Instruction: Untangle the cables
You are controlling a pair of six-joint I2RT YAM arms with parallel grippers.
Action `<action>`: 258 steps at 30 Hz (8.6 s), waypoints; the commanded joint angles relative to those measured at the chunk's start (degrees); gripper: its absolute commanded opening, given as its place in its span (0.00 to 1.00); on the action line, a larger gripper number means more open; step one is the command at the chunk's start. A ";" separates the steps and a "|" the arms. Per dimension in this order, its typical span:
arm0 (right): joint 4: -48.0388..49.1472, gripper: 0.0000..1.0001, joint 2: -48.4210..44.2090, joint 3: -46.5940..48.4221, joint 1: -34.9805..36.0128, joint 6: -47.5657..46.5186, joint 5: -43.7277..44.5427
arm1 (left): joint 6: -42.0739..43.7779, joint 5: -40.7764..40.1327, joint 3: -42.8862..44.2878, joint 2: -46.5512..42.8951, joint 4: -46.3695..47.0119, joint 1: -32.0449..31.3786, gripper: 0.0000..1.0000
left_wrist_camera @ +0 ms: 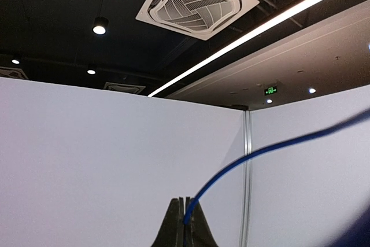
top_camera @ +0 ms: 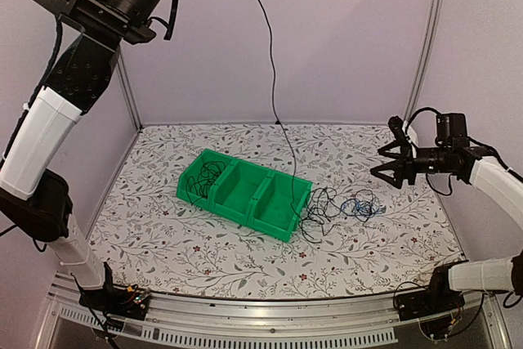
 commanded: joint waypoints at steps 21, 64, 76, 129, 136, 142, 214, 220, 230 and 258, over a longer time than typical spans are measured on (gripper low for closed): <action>15.10 0.75 32.62 8.00 20.99 3.29 11.51 | -5.97 -2.18 -1.17 -1.98 -2.62 0.09 0.00; -5.96 0.41 28.97 15.18 9.52 -6.74 8.24 | 24.13 -2.71 0.92 -6.45 25.03 -17.16 0.00; -9.19 0.66 13.67 11.60 34.47 -10.67 -2.38 | 15.55 -7.00 -9.84 -3.98 18.60 -12.21 0.00; 6.61 0.65 50.59 29.84 74.51 -37.98 -1.45 | -32.45 1.93 -43.30 -17.08 -18.19 29.53 0.00; 6.76 0.64 58.37 34.02 75.82 -38.63 2.46 | -35.27 5.04 -45.38 -21.16 -19.59 29.53 0.00; 4.51 0.47 62.57 36.45 75.89 -37.56 7.40 | -35.06 4.61 -48.43 -25.44 -18.96 29.49 0.00; -13.75 0.77 24.03 37.97 28.00 -3.04 8.29 | -12.51 -8.49 -31.82 -29.42 -21.04 19.73 0.00; -7.66 0.77 33.97 49.01 38.94 7.24 7.71 | -17.06 -0.98 -32.84 -29.13 -21.55 15.89 0.00; 4.86 0.91 50.51 58.89 46.34 14.12 1.72 | -25.46 2.93 -35.75 -29.38 -18.08 10.94 0.00; 12.33 0.00 45.84 63.54 51.57 19.79 -3.69 | -24.72 -6.48 -41.84 -35.14 -14.61 7.83 0.00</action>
